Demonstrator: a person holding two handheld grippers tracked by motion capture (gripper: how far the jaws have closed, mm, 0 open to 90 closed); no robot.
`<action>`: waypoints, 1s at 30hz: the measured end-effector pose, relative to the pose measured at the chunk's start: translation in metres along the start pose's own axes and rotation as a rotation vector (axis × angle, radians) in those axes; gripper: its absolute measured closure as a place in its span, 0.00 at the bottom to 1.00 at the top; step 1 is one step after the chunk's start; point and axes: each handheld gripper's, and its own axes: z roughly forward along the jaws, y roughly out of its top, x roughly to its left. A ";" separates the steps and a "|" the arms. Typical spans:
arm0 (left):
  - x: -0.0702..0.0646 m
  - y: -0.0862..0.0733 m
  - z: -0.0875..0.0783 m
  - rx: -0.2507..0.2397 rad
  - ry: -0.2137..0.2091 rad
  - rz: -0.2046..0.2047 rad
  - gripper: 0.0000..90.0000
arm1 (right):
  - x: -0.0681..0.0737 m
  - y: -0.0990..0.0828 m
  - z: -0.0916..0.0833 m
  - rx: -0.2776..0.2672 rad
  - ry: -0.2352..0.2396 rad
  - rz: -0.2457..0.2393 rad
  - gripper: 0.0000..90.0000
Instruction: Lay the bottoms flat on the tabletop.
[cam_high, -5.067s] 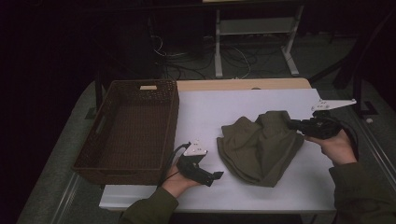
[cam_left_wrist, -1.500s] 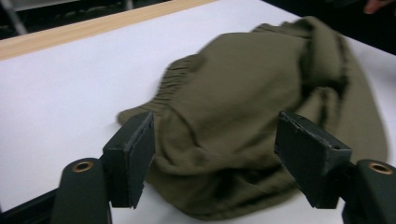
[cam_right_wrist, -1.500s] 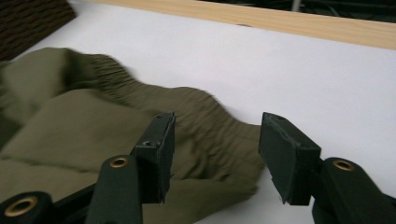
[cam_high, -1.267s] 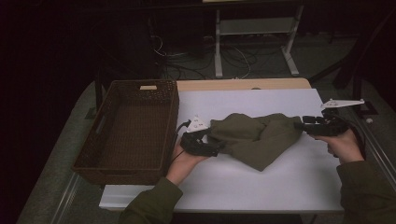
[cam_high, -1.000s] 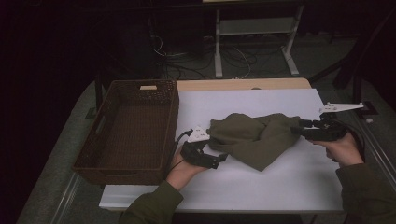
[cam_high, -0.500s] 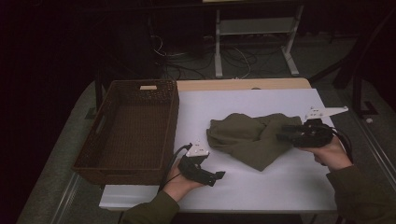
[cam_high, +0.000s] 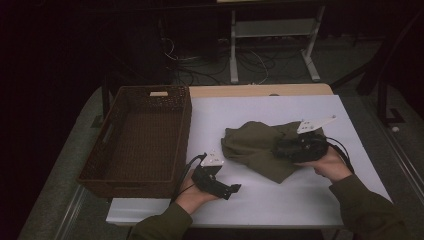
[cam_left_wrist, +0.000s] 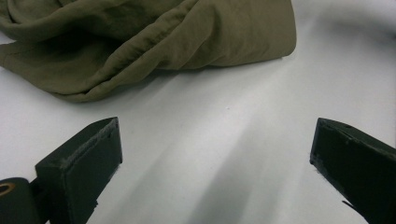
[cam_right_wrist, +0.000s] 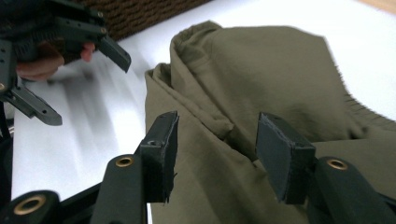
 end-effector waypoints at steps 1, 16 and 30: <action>0.000 0.000 0.000 -0.001 -0.001 -0.002 0.02 | 0.000 0.000 0.003 0.011 0.002 -0.002 0.54; 0.001 0.000 -0.001 -0.004 0.006 -0.008 0.02 | 0.013 -0.005 0.021 0.106 0.019 -0.076 0.74; 0.002 0.001 -0.001 -0.001 0.003 -0.010 0.02 | 0.015 -0.002 0.004 0.094 0.012 -0.105 0.94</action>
